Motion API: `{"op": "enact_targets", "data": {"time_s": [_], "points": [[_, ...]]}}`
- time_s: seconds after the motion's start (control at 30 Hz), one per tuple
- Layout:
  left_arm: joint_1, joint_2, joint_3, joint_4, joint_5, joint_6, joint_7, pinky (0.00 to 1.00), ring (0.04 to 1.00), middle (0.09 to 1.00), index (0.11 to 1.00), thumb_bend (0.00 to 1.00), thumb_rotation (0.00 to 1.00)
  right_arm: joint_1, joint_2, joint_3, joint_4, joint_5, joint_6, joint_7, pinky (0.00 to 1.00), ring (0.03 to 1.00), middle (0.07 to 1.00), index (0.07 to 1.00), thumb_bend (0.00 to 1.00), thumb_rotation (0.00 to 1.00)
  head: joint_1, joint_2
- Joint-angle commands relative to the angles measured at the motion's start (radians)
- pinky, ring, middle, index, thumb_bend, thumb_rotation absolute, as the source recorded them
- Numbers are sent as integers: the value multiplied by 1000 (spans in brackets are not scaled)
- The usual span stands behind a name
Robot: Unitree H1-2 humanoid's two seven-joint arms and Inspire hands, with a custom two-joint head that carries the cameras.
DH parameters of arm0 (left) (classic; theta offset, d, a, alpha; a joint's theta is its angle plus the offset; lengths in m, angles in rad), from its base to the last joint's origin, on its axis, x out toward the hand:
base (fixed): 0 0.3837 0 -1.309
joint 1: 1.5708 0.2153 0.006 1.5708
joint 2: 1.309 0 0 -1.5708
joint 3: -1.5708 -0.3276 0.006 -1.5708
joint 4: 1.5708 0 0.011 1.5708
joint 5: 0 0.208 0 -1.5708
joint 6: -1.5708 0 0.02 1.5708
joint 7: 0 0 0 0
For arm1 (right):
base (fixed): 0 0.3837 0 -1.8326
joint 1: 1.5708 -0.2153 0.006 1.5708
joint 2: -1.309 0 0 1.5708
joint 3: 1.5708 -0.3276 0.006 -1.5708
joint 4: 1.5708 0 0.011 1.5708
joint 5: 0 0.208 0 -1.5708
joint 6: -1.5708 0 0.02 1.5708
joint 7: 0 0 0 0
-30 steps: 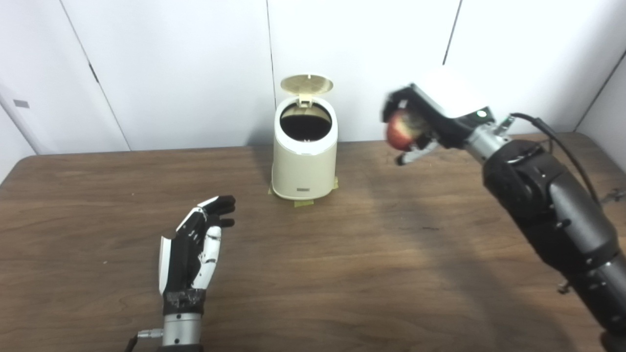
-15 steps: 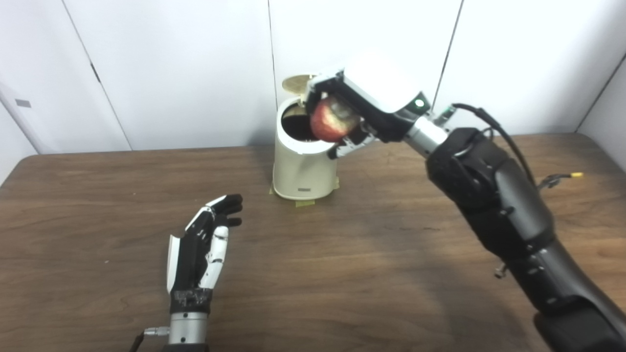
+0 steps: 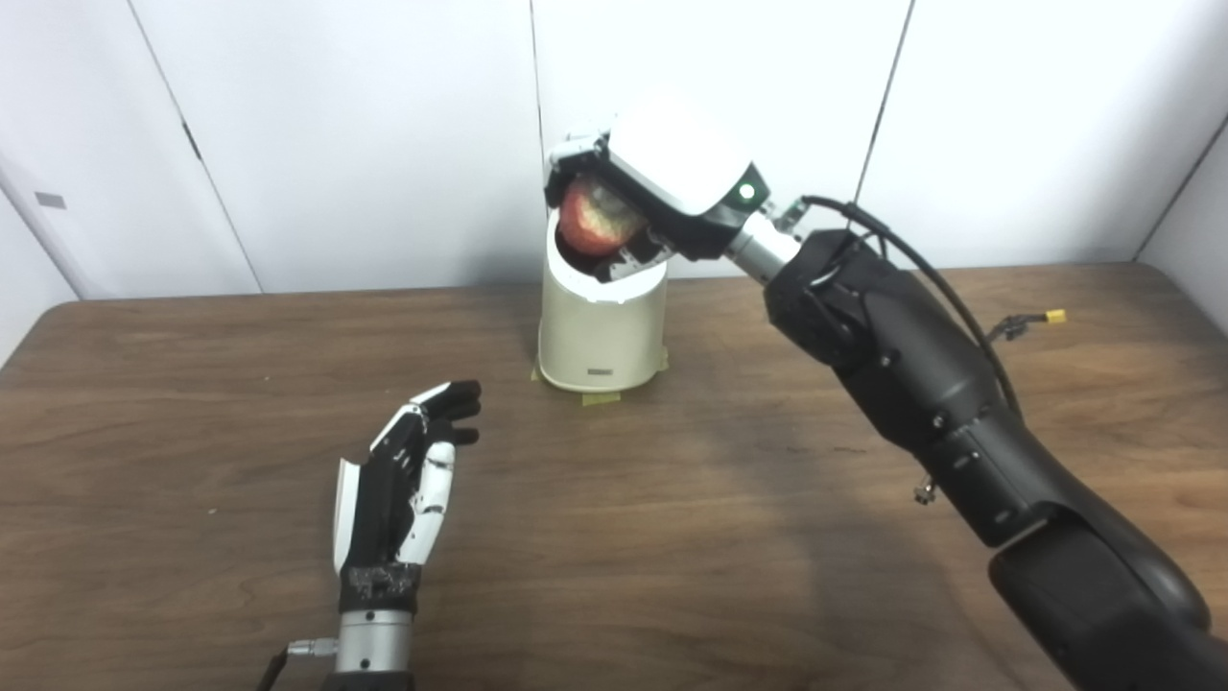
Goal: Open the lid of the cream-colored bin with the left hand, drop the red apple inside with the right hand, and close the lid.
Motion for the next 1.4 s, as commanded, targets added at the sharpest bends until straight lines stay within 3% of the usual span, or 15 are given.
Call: {"op": "enact_targets", "data": {"time_s": [0.0,0.3,0.47,1.0,1.37], "points": [[12,-10,-10,15,20,-3,7,671,751,762,727,188,691,-84,-2,1,29,-7,-22,-67,367,467,546,443,513,0,0,1],[14,-12,-21,15,24,-8,15,662,746,761,726,190,693,-127,8,49,176,-45,-18,-159,365,473,547,439,513,0,5,2],[13,-7,-25,16,16,-12,11,658,748,764,729,184,704,-129,5,60,193,-35,-26,-184,363,471,548,445,512,0,2,3],[12,-5,-30,25,21,-24,11,654,746,758,725,192,702,-119,-9,56,183,-34,34,-151,377,475,545,440,512,0,0,2],[17,-4,-34,16,34,-18,13,659,744,759,725,191,716,-115,-10,56,180,-53,119,-126,376,471,555,436,511,0,-2,5]]}}
